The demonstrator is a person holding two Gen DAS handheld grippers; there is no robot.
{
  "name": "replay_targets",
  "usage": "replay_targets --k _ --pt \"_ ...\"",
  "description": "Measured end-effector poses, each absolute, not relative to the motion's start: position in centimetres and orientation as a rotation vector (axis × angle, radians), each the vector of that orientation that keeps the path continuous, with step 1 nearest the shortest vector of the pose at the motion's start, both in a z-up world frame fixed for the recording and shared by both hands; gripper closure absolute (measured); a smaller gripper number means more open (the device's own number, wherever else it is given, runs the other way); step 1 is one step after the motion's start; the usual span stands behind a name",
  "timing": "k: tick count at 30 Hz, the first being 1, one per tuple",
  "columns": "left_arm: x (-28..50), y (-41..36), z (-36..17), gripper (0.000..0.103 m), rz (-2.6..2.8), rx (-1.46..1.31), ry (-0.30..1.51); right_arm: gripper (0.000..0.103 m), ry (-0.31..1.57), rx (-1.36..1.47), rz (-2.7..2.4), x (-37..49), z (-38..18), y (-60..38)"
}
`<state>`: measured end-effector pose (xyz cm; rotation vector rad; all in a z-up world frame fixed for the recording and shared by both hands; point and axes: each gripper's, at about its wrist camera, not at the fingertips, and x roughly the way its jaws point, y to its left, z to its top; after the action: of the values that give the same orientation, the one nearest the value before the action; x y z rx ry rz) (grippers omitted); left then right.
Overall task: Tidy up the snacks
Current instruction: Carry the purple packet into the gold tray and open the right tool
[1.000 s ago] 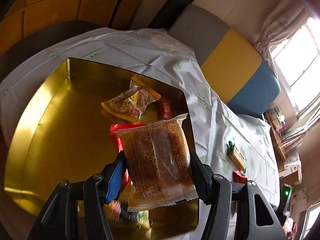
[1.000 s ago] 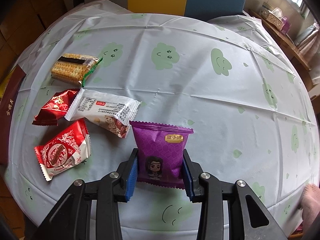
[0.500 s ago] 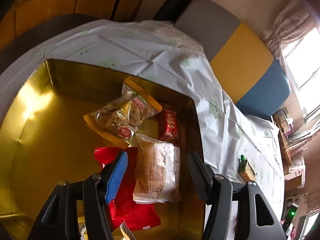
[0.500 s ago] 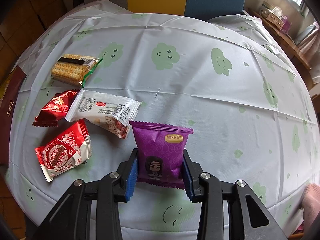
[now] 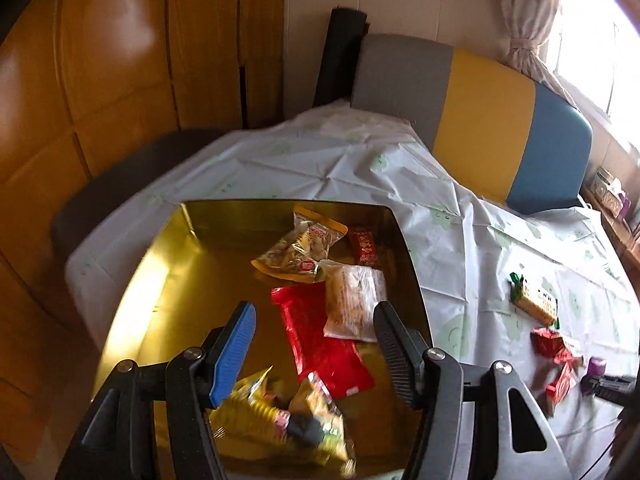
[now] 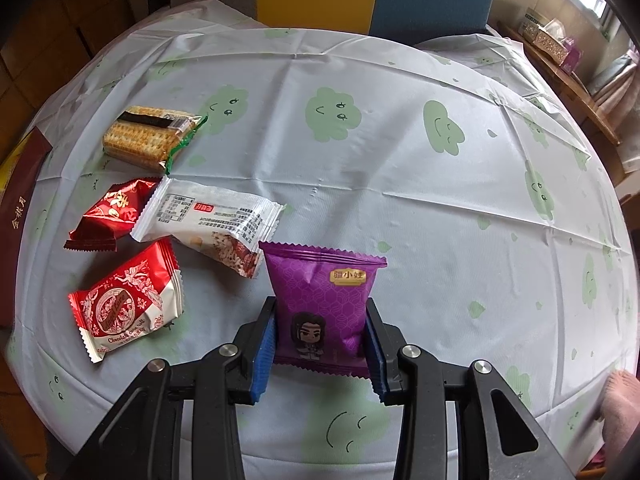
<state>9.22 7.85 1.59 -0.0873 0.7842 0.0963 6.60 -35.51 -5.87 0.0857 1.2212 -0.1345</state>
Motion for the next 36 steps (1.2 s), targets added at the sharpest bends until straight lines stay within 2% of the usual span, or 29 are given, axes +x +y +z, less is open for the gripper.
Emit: replay_targets --k 12,24,31,36 --pt "3.9 7.6 3.4 0.041 0.145 -0.01 0.694 0.063 1.209 0.072 -0.138 6.1 -5.8 -35.2" --pt "1.9 8.6 4.0 0.041 0.173 -0.003 0.664 0.064 1.2 0.067 -0.143 5.3 -5.6 -34.6" --pt "1.5 9.1 4.2 0.041 0.183 -0.005 0.648 0.064 1.078 0.126 -0.13 4.5 -1.5 -34.4" --pt "1.3 9.5 4.2 0.041 0.186 -0.009 0.645 0.064 0.987 0.098 0.008 4.5 1.8 -30.1"
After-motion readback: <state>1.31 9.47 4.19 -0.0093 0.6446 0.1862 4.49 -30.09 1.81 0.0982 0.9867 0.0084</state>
